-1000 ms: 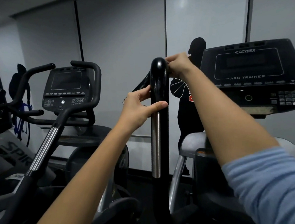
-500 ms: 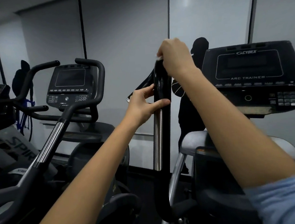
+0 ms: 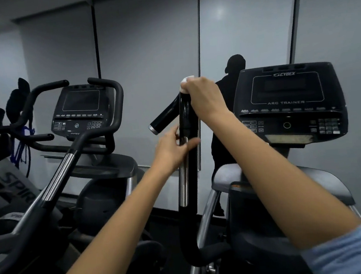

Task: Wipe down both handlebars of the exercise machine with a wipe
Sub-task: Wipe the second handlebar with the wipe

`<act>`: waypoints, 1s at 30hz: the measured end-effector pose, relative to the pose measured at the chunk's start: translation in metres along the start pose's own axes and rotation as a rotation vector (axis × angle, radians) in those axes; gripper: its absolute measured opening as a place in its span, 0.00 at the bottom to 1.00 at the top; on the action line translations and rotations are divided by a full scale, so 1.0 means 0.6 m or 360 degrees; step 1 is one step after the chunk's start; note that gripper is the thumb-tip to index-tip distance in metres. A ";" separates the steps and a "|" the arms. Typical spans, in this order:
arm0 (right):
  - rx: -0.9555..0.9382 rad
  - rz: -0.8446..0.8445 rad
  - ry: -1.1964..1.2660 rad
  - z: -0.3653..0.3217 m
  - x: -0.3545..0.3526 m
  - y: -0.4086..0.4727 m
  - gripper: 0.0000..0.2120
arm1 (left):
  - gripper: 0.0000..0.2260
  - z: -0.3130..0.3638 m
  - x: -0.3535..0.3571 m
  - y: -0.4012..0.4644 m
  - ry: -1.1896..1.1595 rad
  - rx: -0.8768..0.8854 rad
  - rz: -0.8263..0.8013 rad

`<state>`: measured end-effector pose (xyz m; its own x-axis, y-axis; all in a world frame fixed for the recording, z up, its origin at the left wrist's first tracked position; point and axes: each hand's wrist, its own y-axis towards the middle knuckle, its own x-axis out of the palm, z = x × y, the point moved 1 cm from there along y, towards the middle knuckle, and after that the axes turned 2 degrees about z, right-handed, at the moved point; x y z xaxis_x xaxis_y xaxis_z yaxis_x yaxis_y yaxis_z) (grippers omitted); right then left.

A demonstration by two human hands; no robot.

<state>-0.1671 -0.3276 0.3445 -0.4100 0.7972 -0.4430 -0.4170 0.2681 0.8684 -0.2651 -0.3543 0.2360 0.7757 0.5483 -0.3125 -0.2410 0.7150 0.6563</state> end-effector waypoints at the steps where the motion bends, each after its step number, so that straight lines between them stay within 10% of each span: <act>1: 0.0024 -0.0041 -0.0017 0.000 0.002 0.010 0.12 | 0.27 -0.008 0.006 -0.014 0.0006 -0.0062 -0.0036; 6: -0.0062 0.0282 -0.0198 -0.022 0.022 -0.069 0.19 | 0.17 -0.024 0.018 -0.035 -0.0011 -0.0296 -0.0052; 16: -0.0092 0.0050 -0.0352 -0.035 0.026 -0.041 0.14 | 0.21 -0.020 0.022 -0.032 -0.0085 -0.0377 -0.0067; 22: -0.0290 0.0001 -0.0588 -0.053 0.044 -0.118 0.22 | 0.05 -0.017 0.016 -0.030 -0.0028 -0.0354 -0.0126; 30: -0.0325 -0.0178 -0.0563 -0.053 0.010 -0.025 0.12 | 0.18 -0.018 0.013 -0.039 -0.0204 -0.0349 -0.0176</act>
<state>-0.1890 -0.3444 0.3217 -0.0642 0.9153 -0.3975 -0.6100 0.2792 0.7416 -0.2594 -0.3621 0.2109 0.8684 0.4122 -0.2755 -0.2604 0.8520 0.4542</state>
